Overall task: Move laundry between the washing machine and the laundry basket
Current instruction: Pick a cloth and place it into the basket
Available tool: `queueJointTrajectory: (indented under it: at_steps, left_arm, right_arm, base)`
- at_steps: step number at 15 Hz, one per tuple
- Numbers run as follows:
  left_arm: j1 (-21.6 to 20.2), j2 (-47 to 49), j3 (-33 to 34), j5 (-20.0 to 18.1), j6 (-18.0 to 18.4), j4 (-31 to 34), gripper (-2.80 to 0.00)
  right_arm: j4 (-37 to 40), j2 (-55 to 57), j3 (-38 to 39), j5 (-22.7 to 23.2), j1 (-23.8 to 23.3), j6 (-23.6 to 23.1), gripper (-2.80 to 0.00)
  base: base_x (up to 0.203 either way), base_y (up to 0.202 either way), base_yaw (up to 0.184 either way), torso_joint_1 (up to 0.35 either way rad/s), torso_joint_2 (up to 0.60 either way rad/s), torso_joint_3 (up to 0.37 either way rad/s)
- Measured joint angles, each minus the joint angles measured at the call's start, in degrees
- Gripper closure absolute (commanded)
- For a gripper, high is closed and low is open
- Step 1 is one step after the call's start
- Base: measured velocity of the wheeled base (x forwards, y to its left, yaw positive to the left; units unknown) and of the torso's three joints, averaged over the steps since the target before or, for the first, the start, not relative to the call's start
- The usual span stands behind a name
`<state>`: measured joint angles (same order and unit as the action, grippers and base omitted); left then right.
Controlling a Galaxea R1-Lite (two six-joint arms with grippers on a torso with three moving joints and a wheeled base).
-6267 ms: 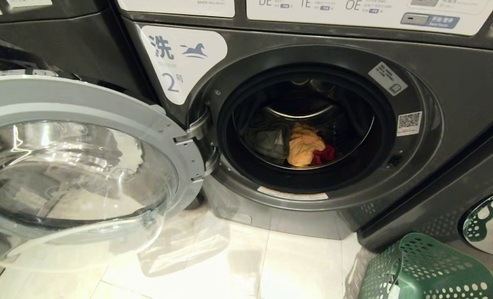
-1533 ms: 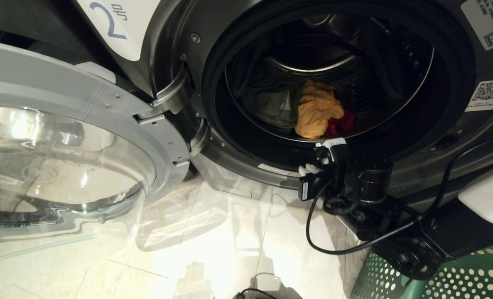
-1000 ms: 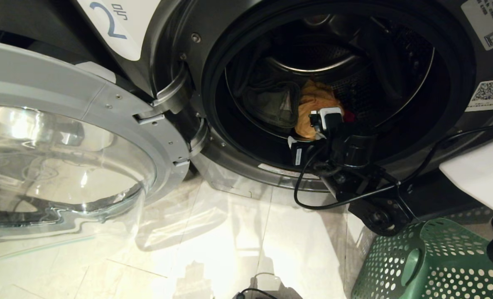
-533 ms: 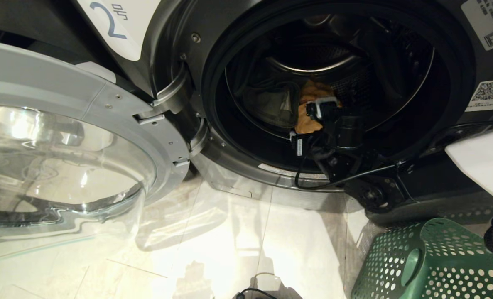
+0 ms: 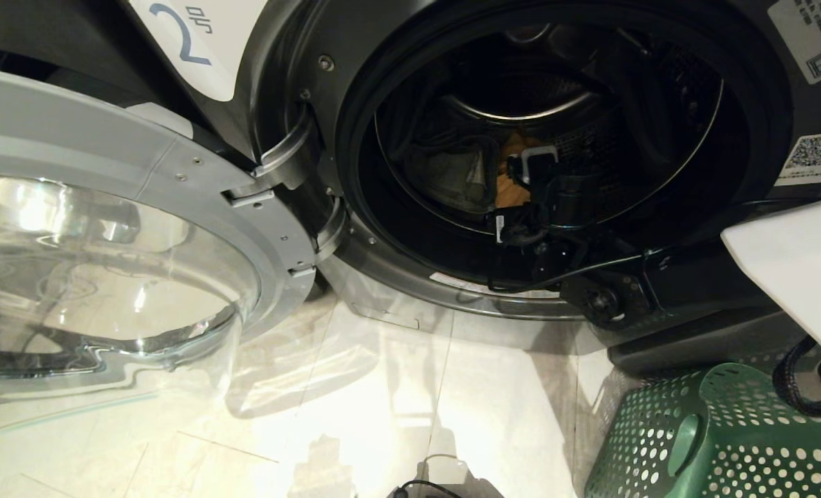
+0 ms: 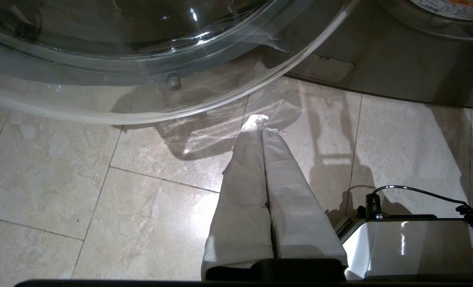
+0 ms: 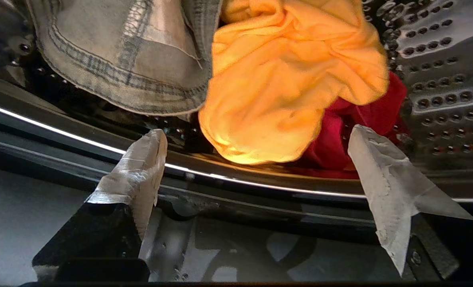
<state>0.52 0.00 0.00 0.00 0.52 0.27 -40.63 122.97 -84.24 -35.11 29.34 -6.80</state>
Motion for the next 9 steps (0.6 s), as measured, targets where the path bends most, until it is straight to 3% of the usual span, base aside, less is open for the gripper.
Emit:
queueJointTrajectory:
  at_steps: [3, 5, 7, 9]
  left_arm:
    - [0.00, 0.00, 0.00, 0.00, 0.00, 0.00, 0.00]
    - [0.00, 0.00, 0.00, 0.00, 0.02, 0.00, 0.00]
    - [0.00, 0.00, 0.00, 0.00, 0.00, 0.00, 0.00]
    - [0.00, 0.00, 0.00, 0.00, 0.02, -0.02, 0.00]
  right_arm:
    - [-0.61, 1.82, -3.63, -1.17, 0.00, -1.07, -2.80]
    - [-4.33, 2.86, -4.67, -2.67, 0.15, -5.12, -2.80]
    - [-6.89, 3.49, -4.23, -7.64, 0.78, -8.71, -2.80]
    - [-7.02, 3.95, -3.87, -9.89, 1.30, -9.42, -2.80]
  base:
    - [0.000, 0.000, 0.000, 0.000, 0.00, 0.000]
    - [0.000, 0.000, 0.000, 0.000, 0.00, 0.000]
    - [0.000, 0.000, 0.000, 0.000, 0.00, 0.000]
    - [0.000, 0.000, 0.000, 0.000, 0.00, 0.000]
